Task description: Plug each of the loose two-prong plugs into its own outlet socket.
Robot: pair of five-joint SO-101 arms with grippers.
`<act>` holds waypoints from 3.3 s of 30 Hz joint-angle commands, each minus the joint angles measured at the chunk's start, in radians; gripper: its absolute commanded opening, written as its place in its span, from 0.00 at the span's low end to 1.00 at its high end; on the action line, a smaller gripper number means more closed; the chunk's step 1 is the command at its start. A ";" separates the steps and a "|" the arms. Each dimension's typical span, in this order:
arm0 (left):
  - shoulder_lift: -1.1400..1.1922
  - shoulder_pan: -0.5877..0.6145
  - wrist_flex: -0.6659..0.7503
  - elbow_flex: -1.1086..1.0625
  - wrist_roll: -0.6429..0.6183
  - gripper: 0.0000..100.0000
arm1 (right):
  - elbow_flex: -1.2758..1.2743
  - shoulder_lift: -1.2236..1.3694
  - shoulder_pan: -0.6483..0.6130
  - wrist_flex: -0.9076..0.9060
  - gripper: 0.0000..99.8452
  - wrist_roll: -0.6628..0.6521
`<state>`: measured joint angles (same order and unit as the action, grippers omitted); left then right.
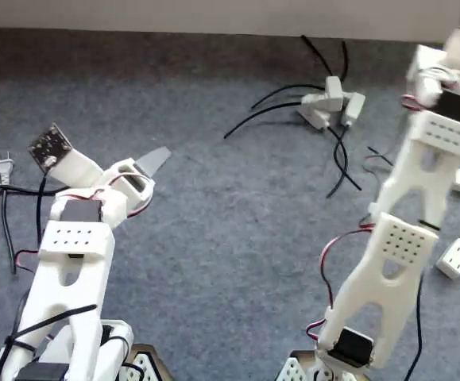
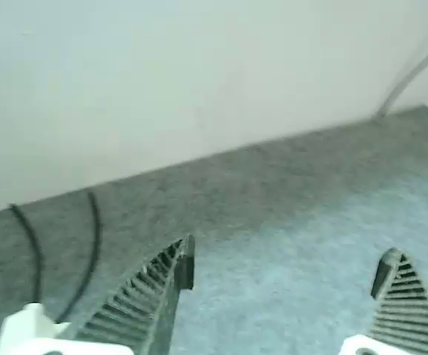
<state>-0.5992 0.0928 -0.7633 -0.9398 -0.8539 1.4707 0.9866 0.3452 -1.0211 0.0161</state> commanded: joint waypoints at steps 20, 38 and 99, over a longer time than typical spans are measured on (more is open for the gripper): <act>-0.022 -0.033 0.241 -0.131 0.011 0.45 | -0.225 -0.016 0.271 -0.228 0.36 0.743; -0.022 -0.035 0.239 -0.133 0.011 0.45 | -0.266 0.150 0.303 -0.044 0.29 0.752; -0.016 0.234 0.367 -0.059 0.003 0.45 | 0.122 0.024 -0.809 -0.745 0.11 0.930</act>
<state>-0.6007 0.3015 -0.4381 -1.0441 -0.8523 1.5904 1.0925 -0.3882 -1.7254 0.9291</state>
